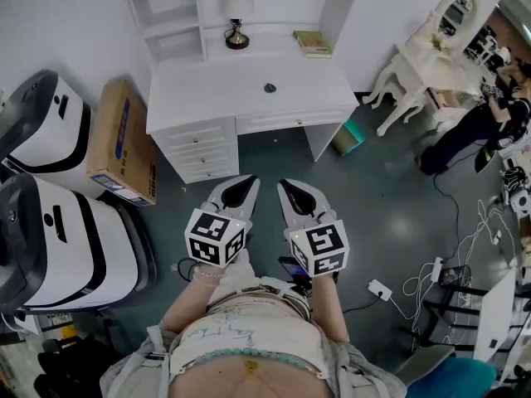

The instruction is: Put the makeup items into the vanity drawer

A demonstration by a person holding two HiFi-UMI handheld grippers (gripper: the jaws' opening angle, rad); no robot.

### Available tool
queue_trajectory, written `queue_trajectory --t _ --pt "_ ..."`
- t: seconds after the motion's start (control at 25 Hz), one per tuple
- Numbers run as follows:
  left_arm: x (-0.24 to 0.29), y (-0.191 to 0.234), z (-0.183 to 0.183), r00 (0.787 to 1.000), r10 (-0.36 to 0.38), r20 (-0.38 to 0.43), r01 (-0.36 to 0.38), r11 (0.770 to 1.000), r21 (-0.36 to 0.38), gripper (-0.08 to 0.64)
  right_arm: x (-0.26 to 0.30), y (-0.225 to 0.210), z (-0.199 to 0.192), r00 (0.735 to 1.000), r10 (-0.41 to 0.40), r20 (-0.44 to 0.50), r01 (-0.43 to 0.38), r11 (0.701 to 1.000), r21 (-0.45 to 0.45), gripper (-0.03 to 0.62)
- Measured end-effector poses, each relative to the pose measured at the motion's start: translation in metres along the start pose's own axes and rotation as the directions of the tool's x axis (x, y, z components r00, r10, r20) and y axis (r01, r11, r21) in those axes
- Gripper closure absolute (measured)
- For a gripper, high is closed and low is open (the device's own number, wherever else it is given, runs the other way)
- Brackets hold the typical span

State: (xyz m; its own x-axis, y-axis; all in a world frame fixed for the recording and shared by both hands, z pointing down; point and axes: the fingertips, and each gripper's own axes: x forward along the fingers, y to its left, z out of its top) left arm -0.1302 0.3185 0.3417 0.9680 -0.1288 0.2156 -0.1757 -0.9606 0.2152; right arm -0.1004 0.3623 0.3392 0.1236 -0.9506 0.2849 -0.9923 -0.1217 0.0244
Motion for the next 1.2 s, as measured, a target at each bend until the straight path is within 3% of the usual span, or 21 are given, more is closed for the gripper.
queue_trajectory --t 0.64,1.2 --pt "0.032 0.049 0.009 0.998 -0.062 -0.022 0.062 0.998 -0.003 0.560 0.055 -0.011 0.010 0.999 -0.049 -0.015 0.049 0.999 0.001 0.566" --pt "0.080 0.069 0.020 1.000 -0.010 -0.023 0.009 1.000 -0.028 0.560 0.095 -0.048 0.021 0.999 0.044 -0.008 -0.044 0.999 -0.001 0.566"
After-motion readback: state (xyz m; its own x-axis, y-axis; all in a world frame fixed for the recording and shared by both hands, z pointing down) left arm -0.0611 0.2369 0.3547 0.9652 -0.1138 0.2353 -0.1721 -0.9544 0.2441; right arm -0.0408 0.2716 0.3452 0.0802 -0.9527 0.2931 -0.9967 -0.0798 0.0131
